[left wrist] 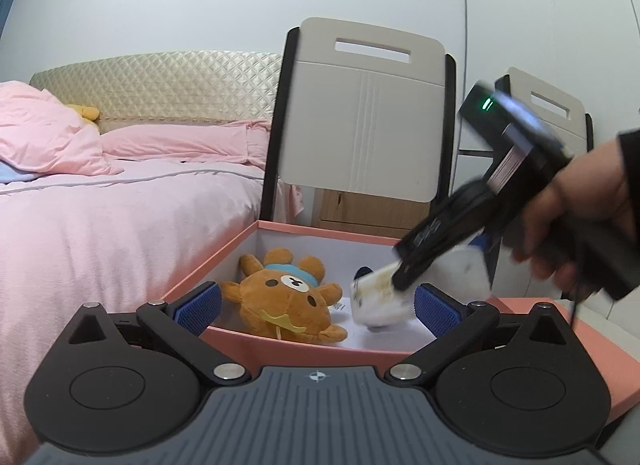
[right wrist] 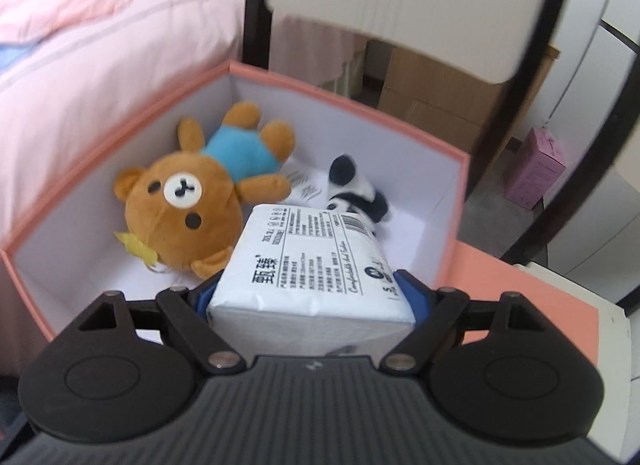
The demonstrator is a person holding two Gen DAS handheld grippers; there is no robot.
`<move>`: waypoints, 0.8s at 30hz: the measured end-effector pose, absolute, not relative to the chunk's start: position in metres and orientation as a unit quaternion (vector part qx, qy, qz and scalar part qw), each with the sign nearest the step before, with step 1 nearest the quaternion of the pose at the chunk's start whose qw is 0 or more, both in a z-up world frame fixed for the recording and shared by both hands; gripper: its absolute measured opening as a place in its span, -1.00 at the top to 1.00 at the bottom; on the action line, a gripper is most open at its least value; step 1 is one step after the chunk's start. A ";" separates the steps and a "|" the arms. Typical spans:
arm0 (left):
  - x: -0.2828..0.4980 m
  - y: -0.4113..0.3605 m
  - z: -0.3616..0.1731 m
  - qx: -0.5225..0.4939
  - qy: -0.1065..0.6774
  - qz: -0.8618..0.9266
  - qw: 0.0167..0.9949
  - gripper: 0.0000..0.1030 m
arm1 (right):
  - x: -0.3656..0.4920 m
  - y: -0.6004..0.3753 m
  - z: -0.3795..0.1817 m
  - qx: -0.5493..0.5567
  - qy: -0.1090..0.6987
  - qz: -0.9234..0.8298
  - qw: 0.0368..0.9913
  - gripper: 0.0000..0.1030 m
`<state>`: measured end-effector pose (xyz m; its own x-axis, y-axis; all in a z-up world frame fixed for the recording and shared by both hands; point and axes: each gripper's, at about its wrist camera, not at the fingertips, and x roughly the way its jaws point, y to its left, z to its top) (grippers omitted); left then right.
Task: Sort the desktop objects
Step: 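Carry the tissue pack into the pink box and open the right gripper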
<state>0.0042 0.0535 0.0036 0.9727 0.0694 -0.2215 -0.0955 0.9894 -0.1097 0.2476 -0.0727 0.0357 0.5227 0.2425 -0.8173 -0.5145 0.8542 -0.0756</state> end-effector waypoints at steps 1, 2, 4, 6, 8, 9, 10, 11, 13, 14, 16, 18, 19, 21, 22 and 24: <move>0.004 0.055 0.004 -0.062 0.109 0.045 0.991 -1.00 | 0.251 -0.067 0.030 -0.159 0.439 0.213 0.858 -0.66; 0.005 0.057 0.004 -0.063 0.110 0.048 0.991 -1.00 | 0.254 -0.062 0.024 -0.163 0.443 0.207 0.857 -0.66; 0.006 0.060 0.004 -0.068 0.111 0.052 0.990 -1.00 | 0.256 -0.059 0.013 -0.171 0.449 0.206 0.853 -0.67; 0.007 0.062 0.004 -0.070 0.112 0.053 0.990 -1.00 | 0.259 -0.054 0.002 -0.173 0.458 0.208 0.847 -0.68; 0.007 0.062 0.003 -0.070 0.113 0.054 0.990 -1.00 | 0.260 -0.052 -0.007 -0.175 0.472 0.213 0.838 -0.71; 0.007 0.062 0.003 -0.069 0.114 0.054 0.990 -1.00 | 0.260 -0.051 -0.010 -0.177 0.477 0.216 0.834 -0.76; 0.007 0.062 0.003 -0.069 0.114 0.054 0.990 -1.00 | 0.260 -0.050 -0.012 -0.178 0.481 0.218 0.830 -0.81; 0.007 0.062 0.003 -0.070 0.114 0.054 0.990 -1.00 | 0.259 -0.051 -0.011 -0.175 0.479 0.219 0.832 -0.82; 0.007 0.062 0.003 -0.069 0.113 0.051 0.990 -1.00 | 0.257 -0.053 -0.008 -0.168 0.475 0.221 0.835 -0.90; 0.007 0.061 0.003 -0.067 0.112 0.050 0.990 -1.00 | 0.256 -0.054 -0.005 -0.164 0.468 0.222 0.839 -0.95; 0.006 0.059 0.002 -0.064 0.112 0.046 0.991 -1.00 | 0.251 -0.058 0.003 -0.156 0.447 0.225 0.851 -1.00; 0.006 0.057 0.002 -0.062 0.111 0.042 0.991 -1.00 | 0.243 -0.067 0.014 -0.143 0.430 0.230 0.862 -1.00; 0.005 0.056 0.002 -0.061 0.110 0.041 0.991 -1.00 | 0.238 -0.072 0.021 -0.134 0.422 0.232 0.866 -1.00; 0.005 0.053 0.001 -0.057 0.109 0.038 0.992 -1.00 | 0.224 -0.085 0.035 -0.114 0.402 0.232 0.878 -1.00; 0.005 0.052 0.001 -0.054 0.108 0.036 0.992 -1.00 | 0.215 -0.093 0.042 -0.102 0.387 0.230 0.887 -1.00; 0.004 0.048 0.000 -0.049 0.107 0.033 0.992 -1.00 | 0.195 -0.112 0.055 -0.075 0.352 0.229 0.904 -1.00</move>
